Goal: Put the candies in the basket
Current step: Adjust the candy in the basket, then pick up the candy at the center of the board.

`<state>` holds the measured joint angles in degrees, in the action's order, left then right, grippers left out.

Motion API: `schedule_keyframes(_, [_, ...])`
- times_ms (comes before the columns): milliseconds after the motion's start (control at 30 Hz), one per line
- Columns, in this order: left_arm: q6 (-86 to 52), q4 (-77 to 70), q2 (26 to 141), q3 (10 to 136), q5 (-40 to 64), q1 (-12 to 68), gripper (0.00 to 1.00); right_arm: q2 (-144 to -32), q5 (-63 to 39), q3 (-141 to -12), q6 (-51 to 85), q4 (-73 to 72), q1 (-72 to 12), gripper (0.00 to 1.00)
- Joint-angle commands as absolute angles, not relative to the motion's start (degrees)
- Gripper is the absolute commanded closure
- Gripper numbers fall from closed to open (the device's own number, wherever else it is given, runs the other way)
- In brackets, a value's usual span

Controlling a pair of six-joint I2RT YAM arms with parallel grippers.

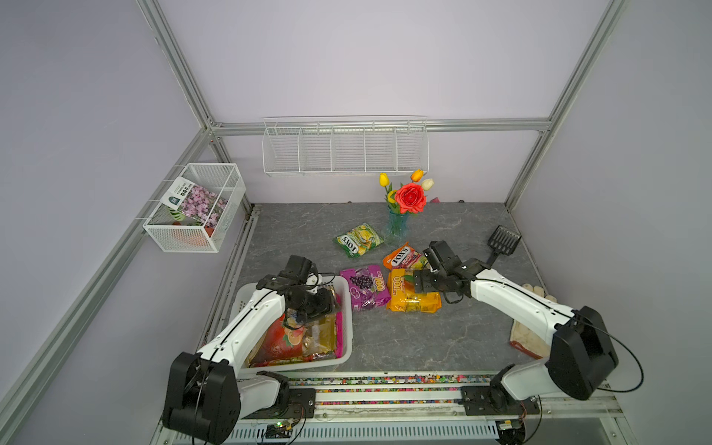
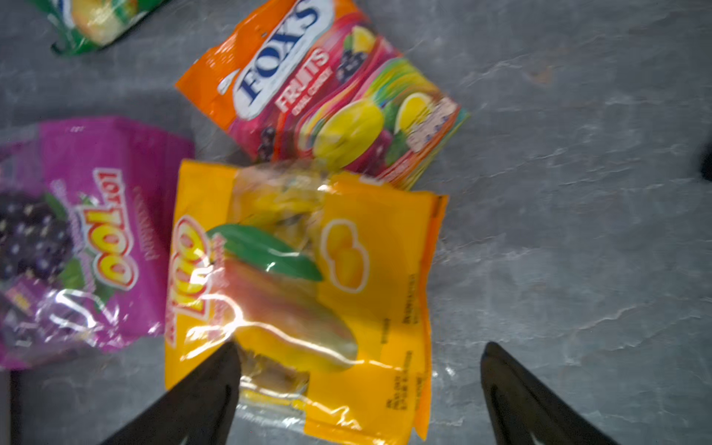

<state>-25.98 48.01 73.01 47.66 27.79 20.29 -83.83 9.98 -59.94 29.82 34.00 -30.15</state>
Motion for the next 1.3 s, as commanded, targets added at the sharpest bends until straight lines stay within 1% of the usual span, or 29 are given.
schedule_keyframes(0, [-25.36, 45.92, 76.3, 46.62, 30.12, 22.05, 0.4, -80.46, 5.49, -56.37, 31.37, 34.53, -26.07, 0.05])
schedule_keyframes(100, [-24.81, 46.36, 78.77, 46.92, 30.21, 22.06, 0.4, -78.01, -1.33, -51.85, 31.49, 36.56, -22.23, 0.13])
schedule_keyframes(167, [-24.64, 45.97, 78.93, 46.94, 31.56, 22.06, 0.39, -76.45, -5.67, -49.81, 30.52, 38.2, -21.71, 0.18])
schedule_keyframes(233, [-24.51, 45.48, 78.54, 47.03, 32.88, 22.06, 0.39, -73.92, -9.36, -47.31, 30.7, 38.99, -21.87, 0.21])
schedule_keyframes(333, [-24.09, 45.39, 78.57, 48.56, 33.01, 22.07, 0.38, -69.98, -11.43, -43.74, 30.13, 38.88, -22.1, 0.22])
schedule_keyframes(433, [-23.68, 45.57, 77.85, 51.53, 33.2, 22.06, 0.37, -69.53, -8.76, -41.88, 29.82, 37.24, -22.28, 0.24])
schedule_keyframes(633, [-21.36, 48.54, 75.4, 60.44, 31.34, 21.43, 0.33, -75.12, 0.62, -40.87, 24.65, 26.24, -25.69, 0.31])
schedule_keyframes(767, [-22.03, 48.46, 72.5, 63.36, 28.69, 18.75, 0.31, -77.97, 7.93, -40.08, 21.9, 20.83, -26.4, 0.39])
schedule_keyframes(800, [-22.56, 48.3, 71.58, 63.53, 27.75, 17.41, 0.3, -78.05, 9.6, -39.61, 22.75, 19.44, -26.13, 0.38])
schedule_keyframes(867, [-25.13, 48.88, 69.97, 63.91, 23.59, 14.78, 0.29, -77.99, 8.89, -38.3, 21.31, 15.64, -26.12, 0.41])
schedule_keyframes(933, [-25.1, 49.22, 68.44, 64.32, 18.29, 12.9, 0.28, -78.05, 9.41, -38.15, 21.27, 15.06, -26.29, 0.44])
schedule_keyframes(1000, [-25.55, 49.29, 67.06, 65.1, 11.76, 12.56, 0.26, -78.03, 9.52, -37.63, 21.34, 14.37, -26.33, 0.47])
schedule_keyframes(1067, [-26.77, 49.06, 66.29, 65.7, 7.57, 12.28, 0.25, -77.5, 10.42, -37.36, 21.6, 14.26, -26.33, 0.48])
schedule_keyframes(1167, [-27.51, 47.48, 66.17, 65.83, 7.22, 11.97, 0.25, -75.96, 11.69, -35.92, 21.23, 11.17, -26.29, 0.49])
schedule_keyframes(1267, [-27.51, 46.28, 67.14, 65.57, 7.96, 12.09, 0.25, -75.68, 13.45, -31.88, 19.03, 0.54, -26.36, 0.52])
